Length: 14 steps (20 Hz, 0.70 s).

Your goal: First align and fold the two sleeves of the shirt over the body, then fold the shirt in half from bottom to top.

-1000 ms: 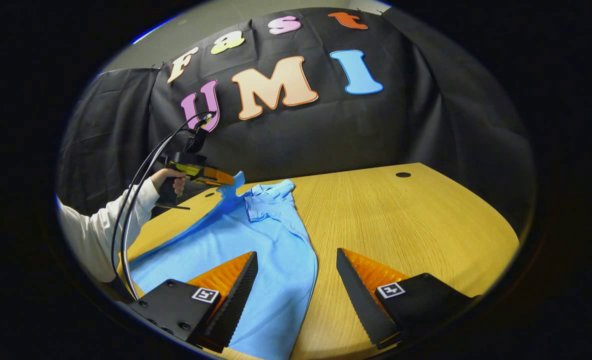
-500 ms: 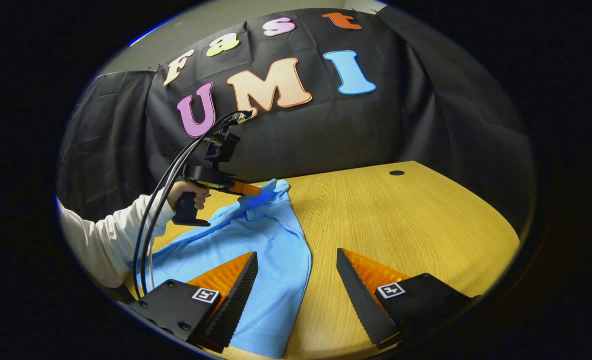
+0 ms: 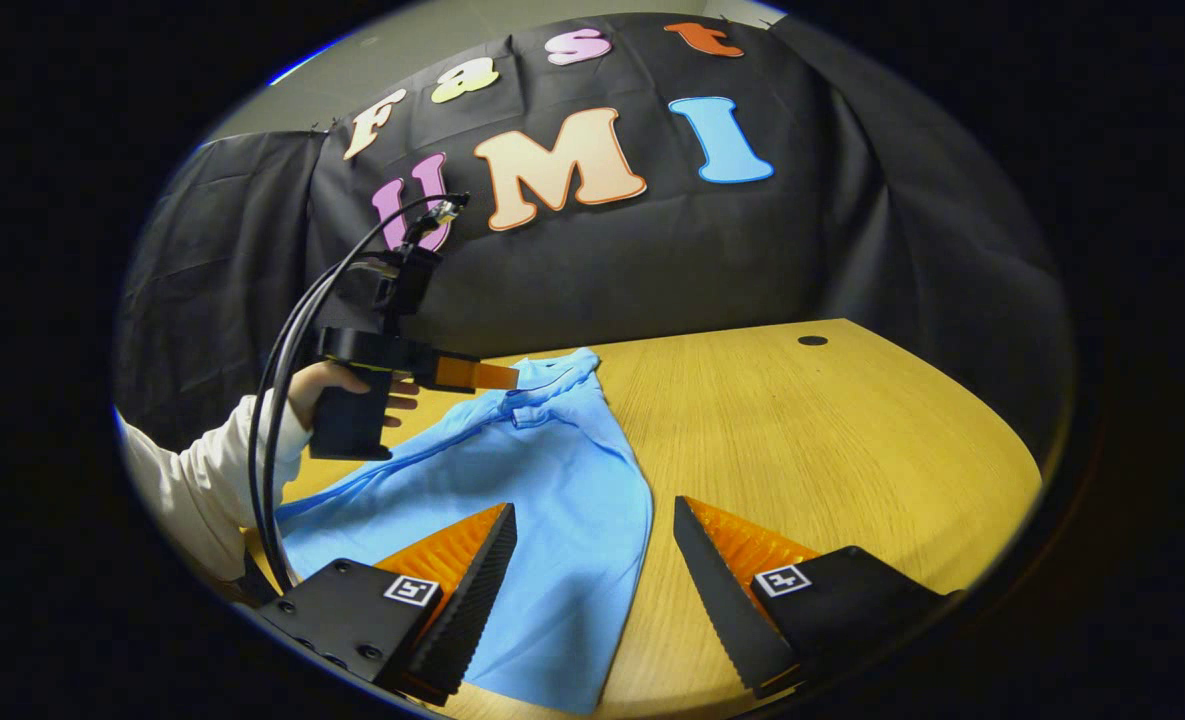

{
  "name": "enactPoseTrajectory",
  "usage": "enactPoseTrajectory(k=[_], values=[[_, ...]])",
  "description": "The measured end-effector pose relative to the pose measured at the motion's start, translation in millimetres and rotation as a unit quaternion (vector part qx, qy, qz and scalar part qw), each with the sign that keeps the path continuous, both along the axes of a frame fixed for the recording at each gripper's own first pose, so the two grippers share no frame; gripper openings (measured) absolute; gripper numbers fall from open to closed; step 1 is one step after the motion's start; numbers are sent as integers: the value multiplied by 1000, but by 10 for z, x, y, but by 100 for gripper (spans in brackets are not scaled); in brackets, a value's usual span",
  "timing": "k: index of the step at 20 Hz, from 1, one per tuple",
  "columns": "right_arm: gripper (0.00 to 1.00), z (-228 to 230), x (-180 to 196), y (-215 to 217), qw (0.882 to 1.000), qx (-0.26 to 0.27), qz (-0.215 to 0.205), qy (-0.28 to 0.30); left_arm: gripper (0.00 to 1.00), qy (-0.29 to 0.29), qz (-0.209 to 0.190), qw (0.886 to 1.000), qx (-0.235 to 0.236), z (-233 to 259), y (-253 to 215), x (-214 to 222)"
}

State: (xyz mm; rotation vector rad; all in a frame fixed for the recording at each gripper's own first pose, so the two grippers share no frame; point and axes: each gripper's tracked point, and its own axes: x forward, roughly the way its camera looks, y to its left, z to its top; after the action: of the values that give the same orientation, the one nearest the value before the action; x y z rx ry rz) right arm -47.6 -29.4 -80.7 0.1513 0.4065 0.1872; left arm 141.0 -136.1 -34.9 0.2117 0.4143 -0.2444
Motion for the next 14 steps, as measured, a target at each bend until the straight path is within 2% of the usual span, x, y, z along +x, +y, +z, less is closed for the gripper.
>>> enactPoseTrajectory(k=[1,2,4,5,6,14], values=[[98,-26,-35,39,1000,-1,4,1,67,5,13,1000,-3,-27,96,-149],[98,-29,-77,78,1000,-2,9,3,83,3,27,1000,-7,-38,219,-291],[99,-3,-144,127,1000,-8,14,0,96,1,45,999,-13,-86,412,-581],[99,-32,-173,117,1000,-14,14,7,91,2,53,999,-11,-114,513,-731],[99,-58,-228,118,1000,-20,15,12,96,3,59,998,-7,-142,612,-907],[99,-237,-606,261,997,-46,31,44,96,6,118,993,-26,-424,1180,-2094]])
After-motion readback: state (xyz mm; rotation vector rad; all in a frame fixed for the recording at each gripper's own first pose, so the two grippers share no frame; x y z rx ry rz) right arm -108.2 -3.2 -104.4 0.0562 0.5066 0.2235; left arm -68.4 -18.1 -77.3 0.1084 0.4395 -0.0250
